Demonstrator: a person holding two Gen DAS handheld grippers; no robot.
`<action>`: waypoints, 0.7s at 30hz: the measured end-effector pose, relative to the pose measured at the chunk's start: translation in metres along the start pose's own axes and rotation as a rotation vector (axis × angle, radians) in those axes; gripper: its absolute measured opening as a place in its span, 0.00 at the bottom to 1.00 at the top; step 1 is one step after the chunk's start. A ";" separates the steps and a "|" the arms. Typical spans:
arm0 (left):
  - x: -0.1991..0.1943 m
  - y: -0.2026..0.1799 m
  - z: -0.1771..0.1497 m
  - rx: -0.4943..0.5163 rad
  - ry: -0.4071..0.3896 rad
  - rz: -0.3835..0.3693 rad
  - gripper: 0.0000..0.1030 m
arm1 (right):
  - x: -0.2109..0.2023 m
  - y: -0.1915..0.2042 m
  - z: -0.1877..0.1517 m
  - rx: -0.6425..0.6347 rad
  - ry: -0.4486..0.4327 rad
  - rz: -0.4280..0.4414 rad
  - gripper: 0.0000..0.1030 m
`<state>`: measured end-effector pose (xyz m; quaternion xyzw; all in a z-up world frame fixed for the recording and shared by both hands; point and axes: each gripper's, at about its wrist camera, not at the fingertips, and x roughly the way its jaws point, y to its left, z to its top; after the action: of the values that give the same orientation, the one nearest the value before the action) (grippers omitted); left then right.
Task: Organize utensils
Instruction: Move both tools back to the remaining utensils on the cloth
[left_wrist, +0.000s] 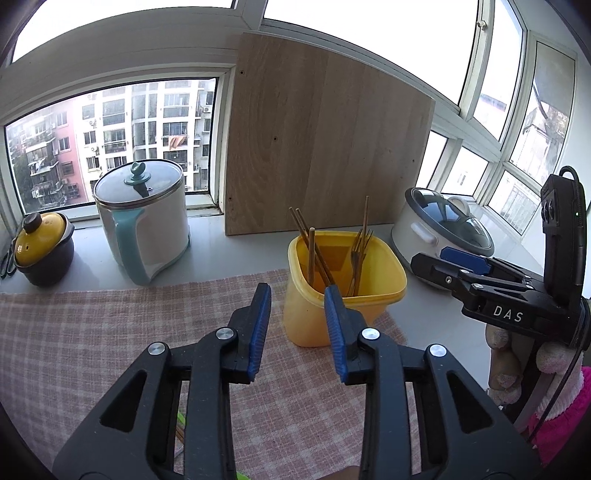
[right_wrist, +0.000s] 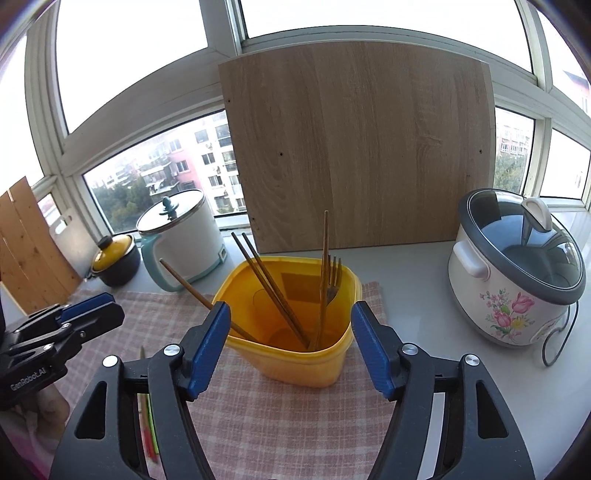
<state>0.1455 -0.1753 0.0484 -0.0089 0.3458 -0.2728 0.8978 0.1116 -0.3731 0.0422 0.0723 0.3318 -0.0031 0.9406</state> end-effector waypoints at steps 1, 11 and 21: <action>-0.003 0.001 -0.002 0.006 -0.003 0.008 0.33 | -0.001 0.002 -0.001 -0.005 0.000 0.001 0.69; -0.025 0.026 -0.015 -0.018 -0.003 0.038 0.45 | 0.000 0.028 -0.003 -0.035 -0.006 0.021 0.74; -0.032 0.067 -0.045 -0.100 0.059 0.067 0.61 | 0.022 0.067 -0.012 -0.111 0.040 0.087 0.77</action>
<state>0.1305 -0.0949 0.0202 -0.0340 0.3853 -0.2250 0.8943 0.1247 -0.3048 0.0286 0.0343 0.3465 0.0579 0.9356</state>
